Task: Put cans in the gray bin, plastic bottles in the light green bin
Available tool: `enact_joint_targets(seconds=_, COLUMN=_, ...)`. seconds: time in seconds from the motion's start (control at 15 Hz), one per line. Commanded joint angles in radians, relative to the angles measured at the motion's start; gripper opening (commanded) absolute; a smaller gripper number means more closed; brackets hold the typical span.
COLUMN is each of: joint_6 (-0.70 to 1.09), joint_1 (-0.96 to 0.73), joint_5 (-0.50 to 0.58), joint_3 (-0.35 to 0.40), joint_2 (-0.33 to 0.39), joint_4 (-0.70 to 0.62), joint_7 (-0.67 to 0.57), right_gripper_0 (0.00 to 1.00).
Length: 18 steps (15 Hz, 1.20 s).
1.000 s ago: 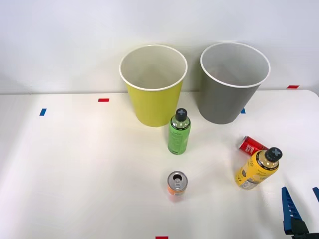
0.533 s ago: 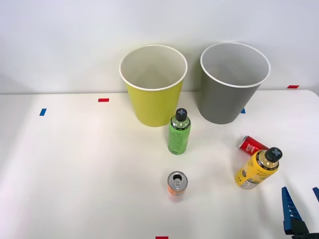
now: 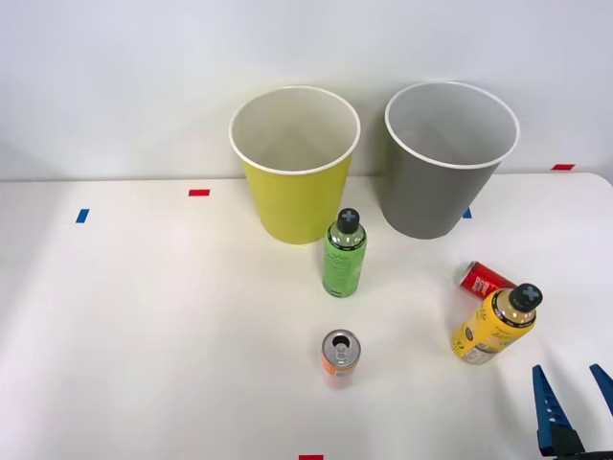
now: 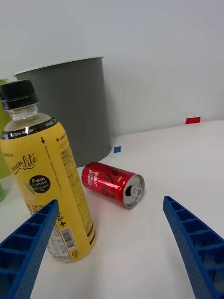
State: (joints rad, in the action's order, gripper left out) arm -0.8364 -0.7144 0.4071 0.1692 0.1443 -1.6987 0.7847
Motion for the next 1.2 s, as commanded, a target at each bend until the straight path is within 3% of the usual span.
enact_joint_targets(seconds=0.07, joint_6=-0.009, joint_1=0.007, joint_5=-0.054, joint_3=-0.05, joint_2=0.066, joint_4=0.001, joint_7=0.094, right_gripper_0=0.77)
enact_joint_targets(seconds=0.4, joint_6=-0.006, joint_1=0.009, joint_5=-0.329, joint_3=-0.194, joint_2=0.175, joint_4=0.001, joint_7=0.426, right_gripper_0=0.77)
enact_joint_targets(seconds=0.67, joint_6=-0.004, joint_1=0.009, joint_5=-0.418, joint_3=-0.272, joint_2=0.225, joint_4=0.002, joint_7=0.576, right_gripper_0=0.77)
enact_joint_targets(seconds=0.93, joint_6=0.022, joint_1=0.047, joint_5=-0.53, joint_3=-0.338, joint_2=0.241, joint_4=0.002, joint_7=0.65, right_gripper_0=0.77)
enact_joint_targets(seconds=1.2, joint_6=0.082, joint_1=0.105, joint_5=-0.544, joint_3=-0.339, joint_2=0.241, joint_4=0.002, joint_7=0.656, right_gripper_0=0.77)
